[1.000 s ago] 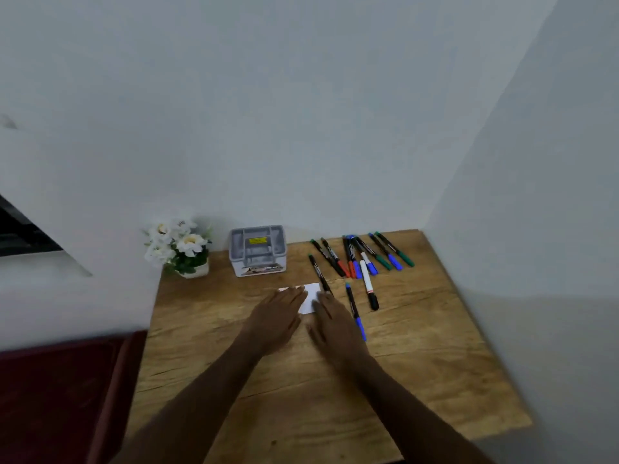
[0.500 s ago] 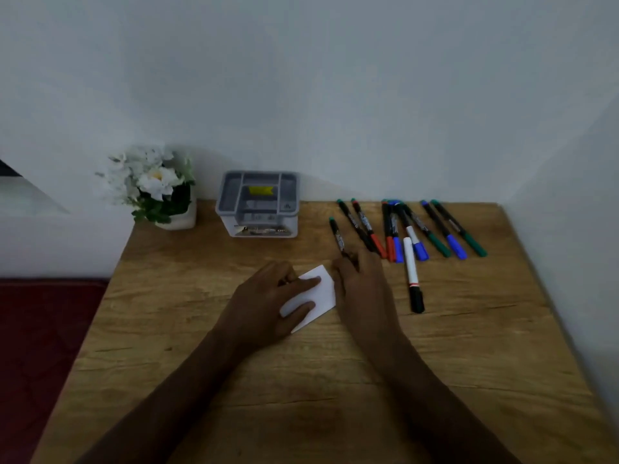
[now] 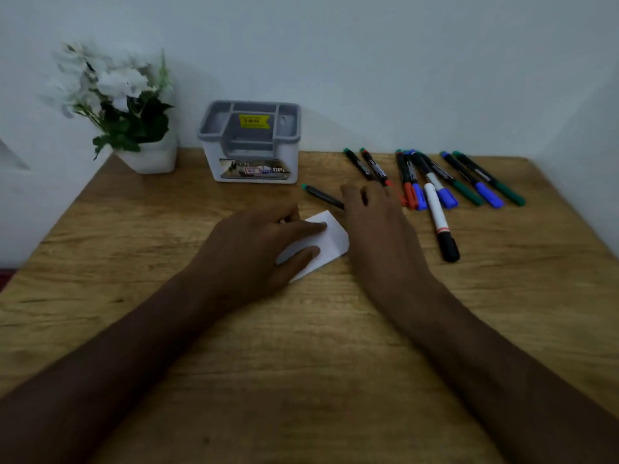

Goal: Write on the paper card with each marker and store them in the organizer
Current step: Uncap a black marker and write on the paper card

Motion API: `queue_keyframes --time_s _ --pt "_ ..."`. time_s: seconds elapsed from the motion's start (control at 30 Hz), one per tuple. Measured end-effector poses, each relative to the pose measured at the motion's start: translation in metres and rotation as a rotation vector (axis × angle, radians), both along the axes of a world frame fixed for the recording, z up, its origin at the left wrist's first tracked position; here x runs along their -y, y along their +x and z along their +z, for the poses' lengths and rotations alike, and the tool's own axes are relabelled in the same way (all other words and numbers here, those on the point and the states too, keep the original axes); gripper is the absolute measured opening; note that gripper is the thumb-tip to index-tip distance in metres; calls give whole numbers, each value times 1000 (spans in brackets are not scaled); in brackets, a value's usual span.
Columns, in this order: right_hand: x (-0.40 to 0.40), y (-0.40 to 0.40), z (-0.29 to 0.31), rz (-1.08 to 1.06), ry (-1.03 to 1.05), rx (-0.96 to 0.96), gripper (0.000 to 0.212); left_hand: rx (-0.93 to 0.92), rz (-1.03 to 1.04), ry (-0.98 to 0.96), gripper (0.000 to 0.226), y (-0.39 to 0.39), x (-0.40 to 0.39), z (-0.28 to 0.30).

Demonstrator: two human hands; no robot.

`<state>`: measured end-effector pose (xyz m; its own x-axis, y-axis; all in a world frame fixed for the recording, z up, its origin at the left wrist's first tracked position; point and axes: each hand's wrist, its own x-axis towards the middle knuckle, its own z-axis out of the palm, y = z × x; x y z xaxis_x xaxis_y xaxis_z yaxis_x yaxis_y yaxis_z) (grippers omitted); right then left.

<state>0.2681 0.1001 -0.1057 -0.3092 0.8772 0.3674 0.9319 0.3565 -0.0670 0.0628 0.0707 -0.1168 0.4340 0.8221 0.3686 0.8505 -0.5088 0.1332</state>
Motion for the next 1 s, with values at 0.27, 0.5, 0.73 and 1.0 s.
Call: queue_keyframes --time_s 0.27,0.5,0.73,1.0 --pt "22 6 20 211 173 -454 22 14 -55 10 47 15 29 15" --pt "75 31 24 324 -126 -1003 16 141 -138 14 43 21 58 16" --pt "76 30 21 245 -398 -1171 28 357 -88 -69 43 13 60 20" --pt "77 22 16 329 -508 -1224 23 2 -39 78 44 12 56 24"
